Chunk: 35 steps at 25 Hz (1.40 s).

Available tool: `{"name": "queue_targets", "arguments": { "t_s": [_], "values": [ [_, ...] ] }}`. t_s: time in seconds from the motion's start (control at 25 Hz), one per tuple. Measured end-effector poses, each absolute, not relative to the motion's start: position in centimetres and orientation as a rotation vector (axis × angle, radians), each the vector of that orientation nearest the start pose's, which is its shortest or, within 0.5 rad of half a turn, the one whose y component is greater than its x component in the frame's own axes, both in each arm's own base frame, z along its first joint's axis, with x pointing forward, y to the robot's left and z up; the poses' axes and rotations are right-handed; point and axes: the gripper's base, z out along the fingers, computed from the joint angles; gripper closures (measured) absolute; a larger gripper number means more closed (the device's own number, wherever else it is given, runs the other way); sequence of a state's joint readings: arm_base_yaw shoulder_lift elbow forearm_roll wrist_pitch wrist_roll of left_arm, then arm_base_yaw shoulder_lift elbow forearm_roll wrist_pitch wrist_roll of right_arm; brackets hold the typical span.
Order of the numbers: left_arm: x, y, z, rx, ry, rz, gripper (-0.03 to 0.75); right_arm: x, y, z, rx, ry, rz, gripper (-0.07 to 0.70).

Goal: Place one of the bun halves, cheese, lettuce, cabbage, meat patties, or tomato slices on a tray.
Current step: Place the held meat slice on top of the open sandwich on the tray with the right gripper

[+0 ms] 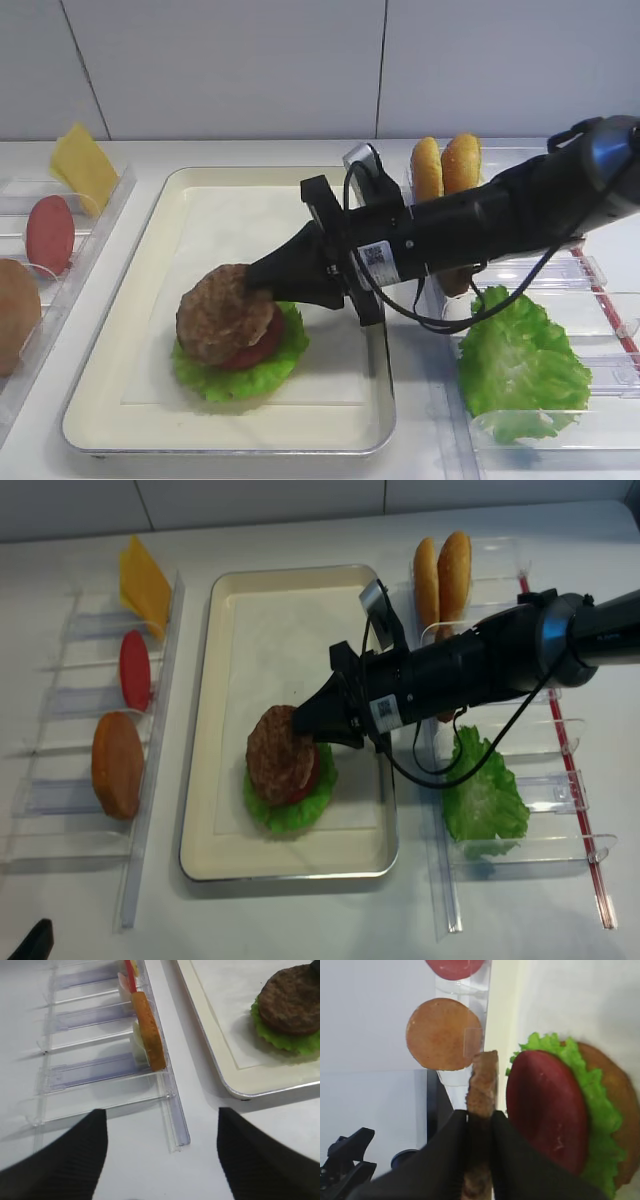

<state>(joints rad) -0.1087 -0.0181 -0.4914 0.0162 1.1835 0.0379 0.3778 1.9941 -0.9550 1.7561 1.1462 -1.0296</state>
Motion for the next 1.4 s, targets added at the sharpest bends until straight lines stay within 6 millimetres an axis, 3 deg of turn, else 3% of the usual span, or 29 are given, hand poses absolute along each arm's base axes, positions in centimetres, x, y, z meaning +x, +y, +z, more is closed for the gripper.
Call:
{"name": "queue_targets", "arguments": {
  "t_s": [1.4],
  "values": [
    [-1.2, 0.28, 26.51, 0.156, 2.152, -0.019, 0.26, 29.79, 19.96, 14.72, -0.091, 2.409, 1.916, 0.498]
  ]
}}
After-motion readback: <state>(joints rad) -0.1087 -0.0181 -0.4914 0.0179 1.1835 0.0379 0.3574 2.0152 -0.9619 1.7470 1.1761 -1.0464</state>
